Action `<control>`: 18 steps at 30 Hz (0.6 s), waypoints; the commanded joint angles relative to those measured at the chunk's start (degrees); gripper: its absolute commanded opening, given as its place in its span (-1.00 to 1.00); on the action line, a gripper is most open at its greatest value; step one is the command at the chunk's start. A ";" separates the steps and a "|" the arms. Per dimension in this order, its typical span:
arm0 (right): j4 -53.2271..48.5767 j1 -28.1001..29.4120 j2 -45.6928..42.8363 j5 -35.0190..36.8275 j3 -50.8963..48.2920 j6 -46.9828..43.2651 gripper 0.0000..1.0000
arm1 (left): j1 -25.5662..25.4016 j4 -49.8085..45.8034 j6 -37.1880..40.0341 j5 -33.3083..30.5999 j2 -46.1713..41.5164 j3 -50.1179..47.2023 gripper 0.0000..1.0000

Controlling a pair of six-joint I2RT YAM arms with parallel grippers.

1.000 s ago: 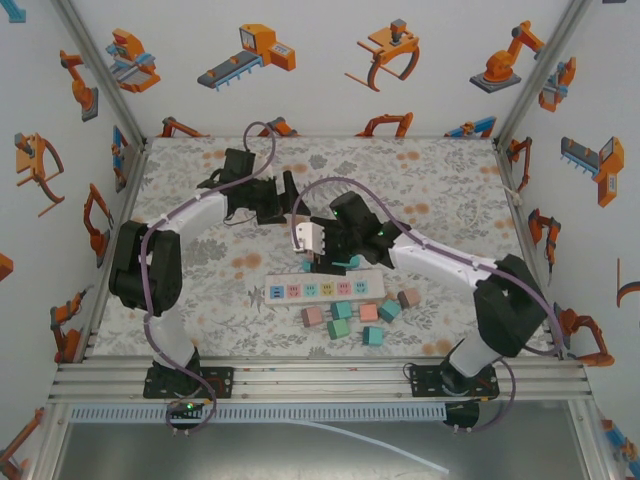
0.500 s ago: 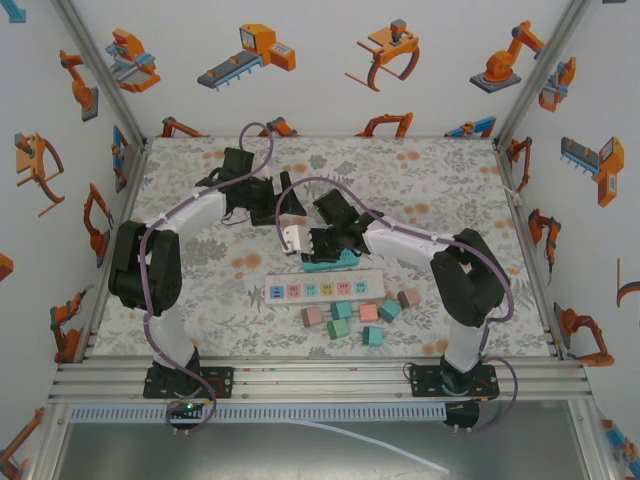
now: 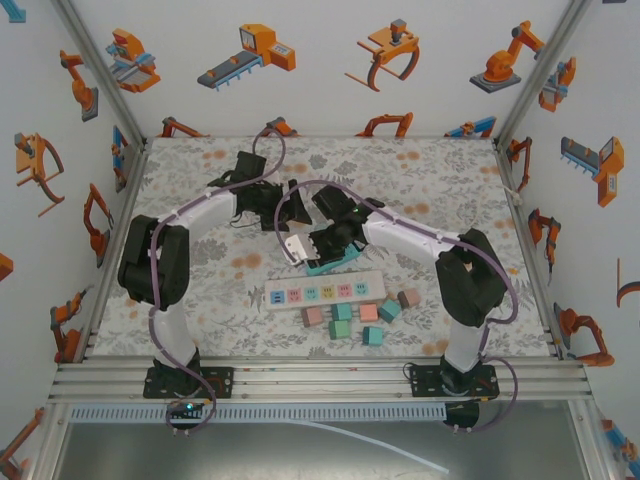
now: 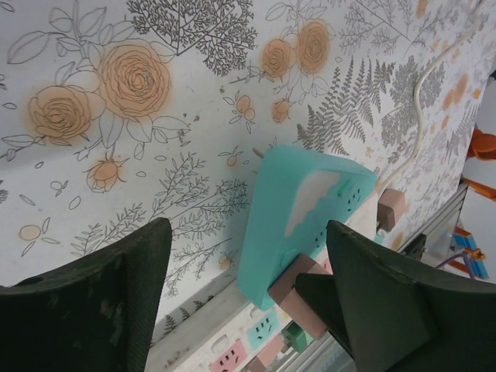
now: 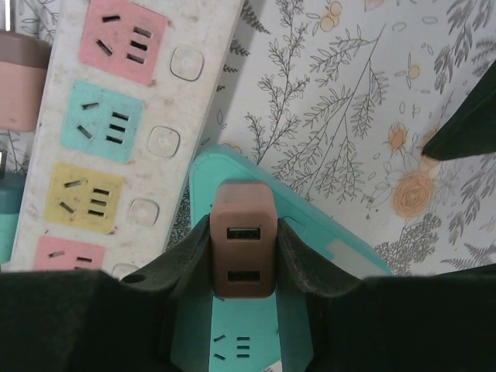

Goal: Pull the plug off the socket

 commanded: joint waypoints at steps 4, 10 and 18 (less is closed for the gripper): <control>-7.22 -0.35 3.20 -4.82 5.21 -7.39 -0.59 | -1.29 1.51 0.07 3.43 2.44 0.28 0.30; -7.40 -0.65 5.53 -4.48 7.36 -7.23 -0.60 | -2.47 -0.70 0.85 3.96 6.40 1.96 0.18; -5.71 -1.76 7.14 -5.47 8.52 -7.16 -0.60 | -4.16 -3.35 3.06 2.74 8.47 3.52 0.12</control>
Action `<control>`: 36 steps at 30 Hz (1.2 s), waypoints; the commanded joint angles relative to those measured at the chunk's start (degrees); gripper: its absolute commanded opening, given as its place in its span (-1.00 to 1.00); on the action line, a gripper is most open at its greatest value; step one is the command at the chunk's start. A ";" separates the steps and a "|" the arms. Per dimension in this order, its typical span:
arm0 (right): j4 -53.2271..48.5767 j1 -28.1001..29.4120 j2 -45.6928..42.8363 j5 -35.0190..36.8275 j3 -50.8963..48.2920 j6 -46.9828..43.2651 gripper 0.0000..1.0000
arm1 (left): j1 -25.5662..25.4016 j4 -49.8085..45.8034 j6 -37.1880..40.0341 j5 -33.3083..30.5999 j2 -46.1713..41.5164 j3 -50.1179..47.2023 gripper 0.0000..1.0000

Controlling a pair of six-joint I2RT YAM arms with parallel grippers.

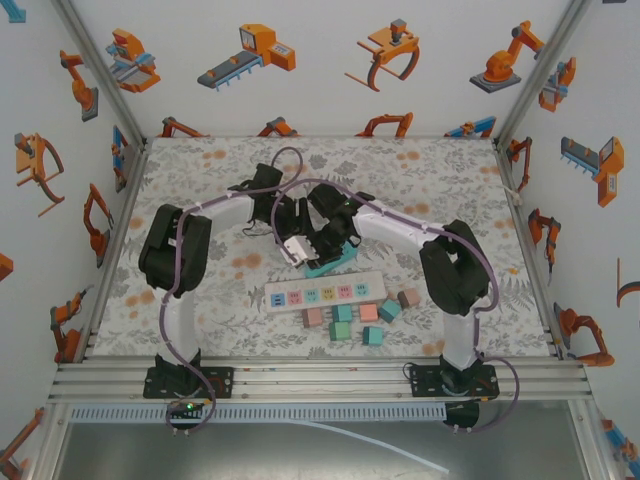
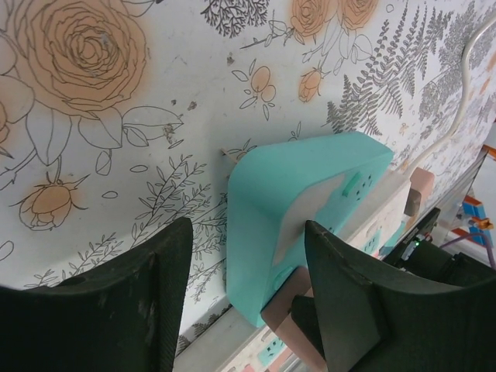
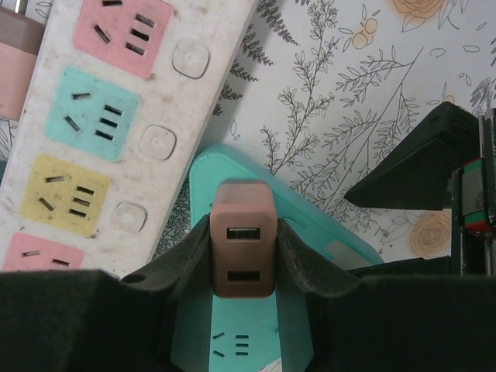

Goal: Pull the plug off the socket

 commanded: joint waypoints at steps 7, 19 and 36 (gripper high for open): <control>0.32 -0.62 1.25 -2.67 4.27 -0.93 -0.60 | -1.17 -5.78 4.50 -2.90 2.51 3.84 -0.11; 3.17 -0.90 -0.49 -3.02 4.00 3.53 -0.64 | -2.25 -12.23 11.34 -12.53 4.92 6.54 -0.23; 11.23 -0.80 -5.36 -1.03 2.03 9.89 -0.73 | -3.59 -13.29 16.83 -22.63 9.55 6.16 -0.32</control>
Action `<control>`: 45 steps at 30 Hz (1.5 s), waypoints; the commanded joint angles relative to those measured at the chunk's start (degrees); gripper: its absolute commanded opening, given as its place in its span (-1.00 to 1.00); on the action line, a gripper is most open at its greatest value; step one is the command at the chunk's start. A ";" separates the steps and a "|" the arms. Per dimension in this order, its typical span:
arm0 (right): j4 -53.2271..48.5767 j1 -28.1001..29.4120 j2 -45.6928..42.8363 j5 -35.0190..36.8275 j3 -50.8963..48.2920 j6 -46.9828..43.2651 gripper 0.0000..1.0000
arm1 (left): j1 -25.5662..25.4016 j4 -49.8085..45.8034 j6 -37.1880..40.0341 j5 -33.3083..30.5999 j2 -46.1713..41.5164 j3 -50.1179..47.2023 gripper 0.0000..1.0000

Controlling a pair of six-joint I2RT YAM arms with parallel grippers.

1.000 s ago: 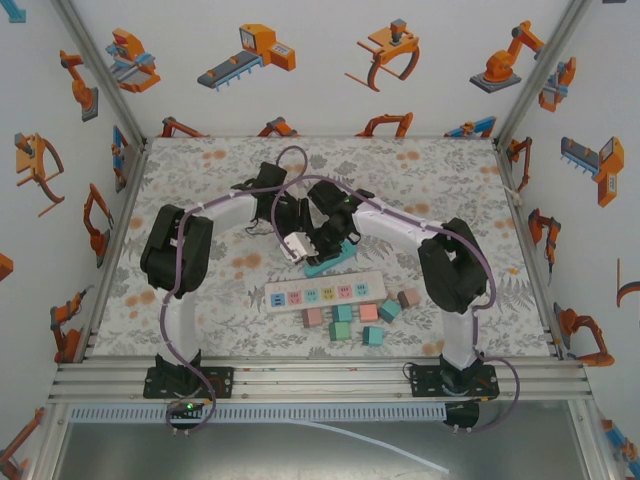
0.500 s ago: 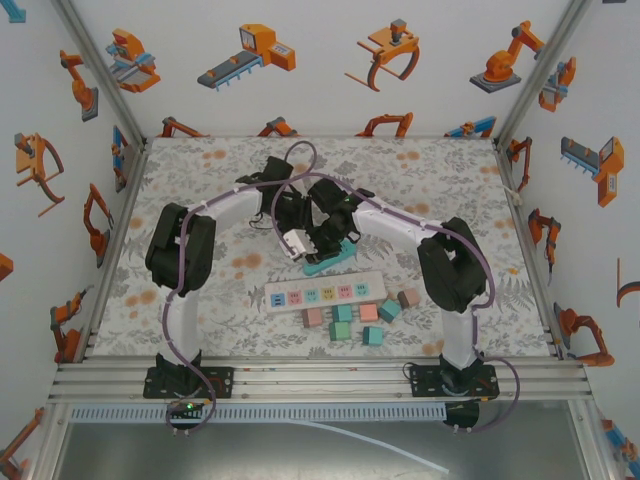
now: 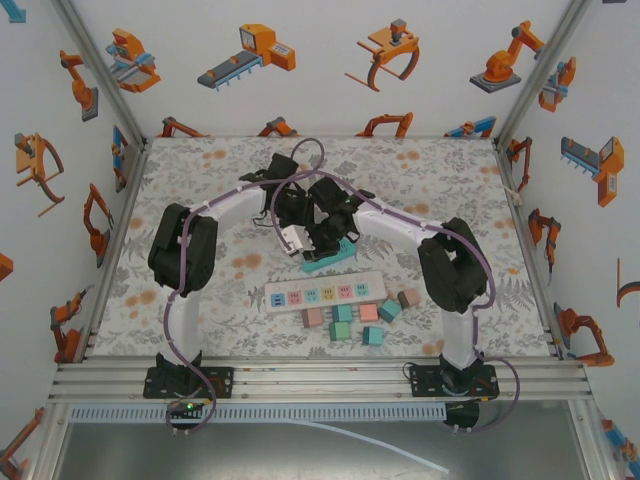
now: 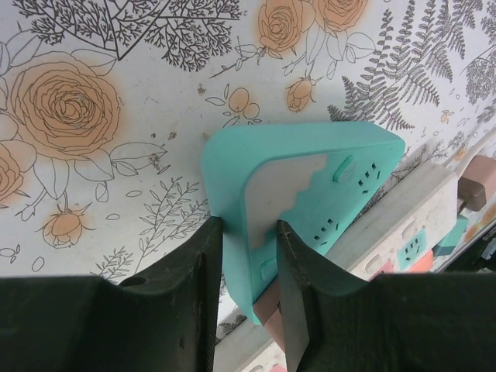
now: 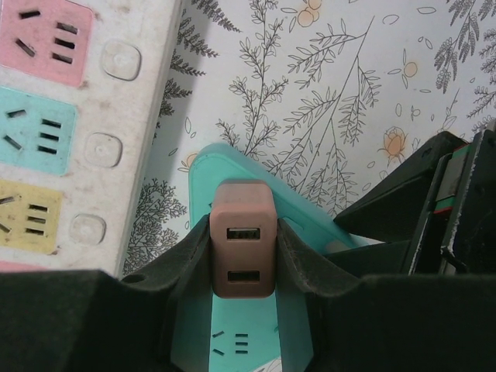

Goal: Pull the plug off the socket

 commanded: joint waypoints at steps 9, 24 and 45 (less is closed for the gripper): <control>5.81 0.12 -8.39 -3.12 1.24 4.43 -0.80 | -0.27 -3.19 5.73 -14.48 5.78 -4.15 -0.31; 10.59 6.02 -21.06 0.87 -6.97 19.70 -0.83 | 1.09 -1.40 5.20 -8.92 -4.11 -3.96 -0.25; 22.66 14.61 -51.55 34.01 -32.82 117.93 -0.85 | 0.20 9.13 27.27 1.37 -41.72 -19.15 -0.17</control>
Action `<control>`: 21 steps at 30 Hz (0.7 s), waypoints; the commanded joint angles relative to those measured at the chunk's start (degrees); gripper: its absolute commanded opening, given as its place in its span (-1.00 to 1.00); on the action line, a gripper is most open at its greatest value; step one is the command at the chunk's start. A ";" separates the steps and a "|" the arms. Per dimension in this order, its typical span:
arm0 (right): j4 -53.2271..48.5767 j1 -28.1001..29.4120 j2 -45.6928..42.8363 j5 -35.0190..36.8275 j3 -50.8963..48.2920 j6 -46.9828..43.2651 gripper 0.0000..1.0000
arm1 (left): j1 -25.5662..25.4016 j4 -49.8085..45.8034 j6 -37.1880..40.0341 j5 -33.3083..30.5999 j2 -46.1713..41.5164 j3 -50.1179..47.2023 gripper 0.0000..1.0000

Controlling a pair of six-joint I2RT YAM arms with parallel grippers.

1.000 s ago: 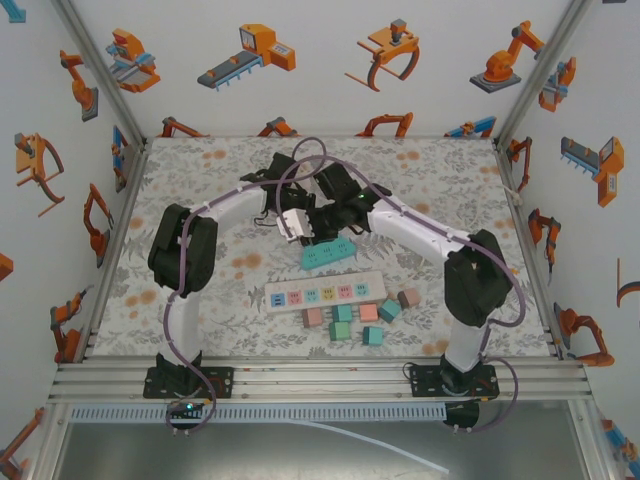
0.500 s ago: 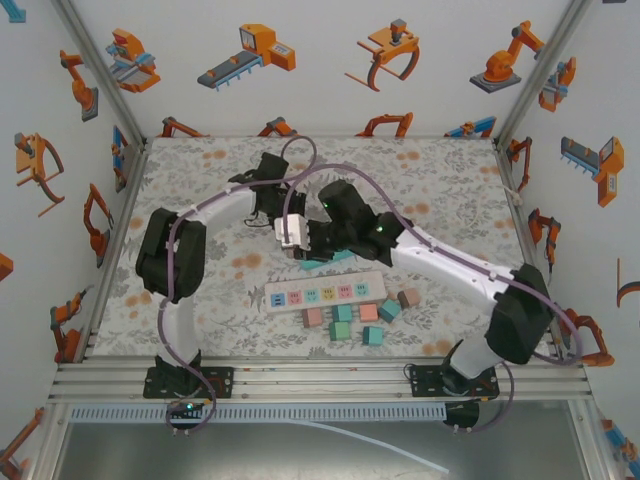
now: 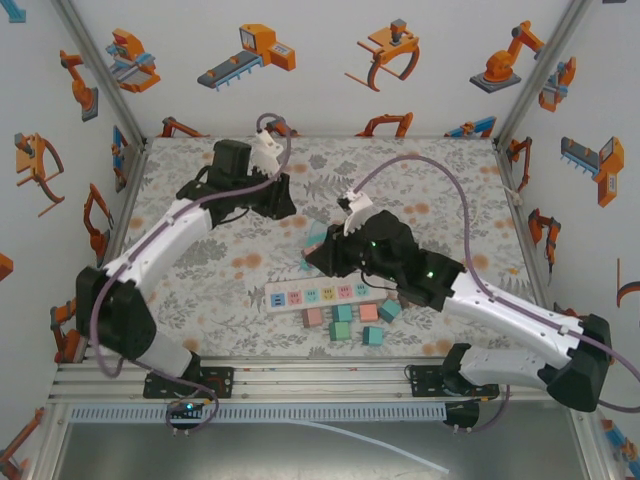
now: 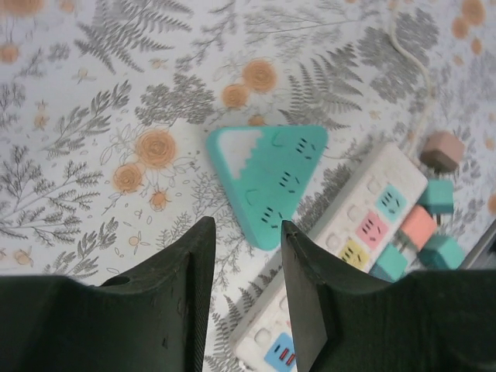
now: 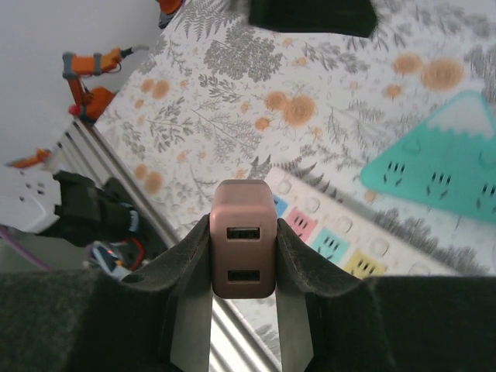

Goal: Pull the plug off the socket

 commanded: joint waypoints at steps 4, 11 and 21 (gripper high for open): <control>-2.52 3.82 -5.71 5.21 -8.66 23.95 -0.82 | -3.89 2.51 13.30 7.11 -20.81 -12.23 -0.10; 2.45 15.84 -4.13 14.10 -16.70 34.52 -0.80 | -11.51 -14.83 34.54 18.31 -41.90 -22.28 0.10; 12.20 22.87 9.89 17.65 -19.20 38.92 -0.75 | -21.20 -29.60 33.86 10.19 -47.86 -26.24 0.71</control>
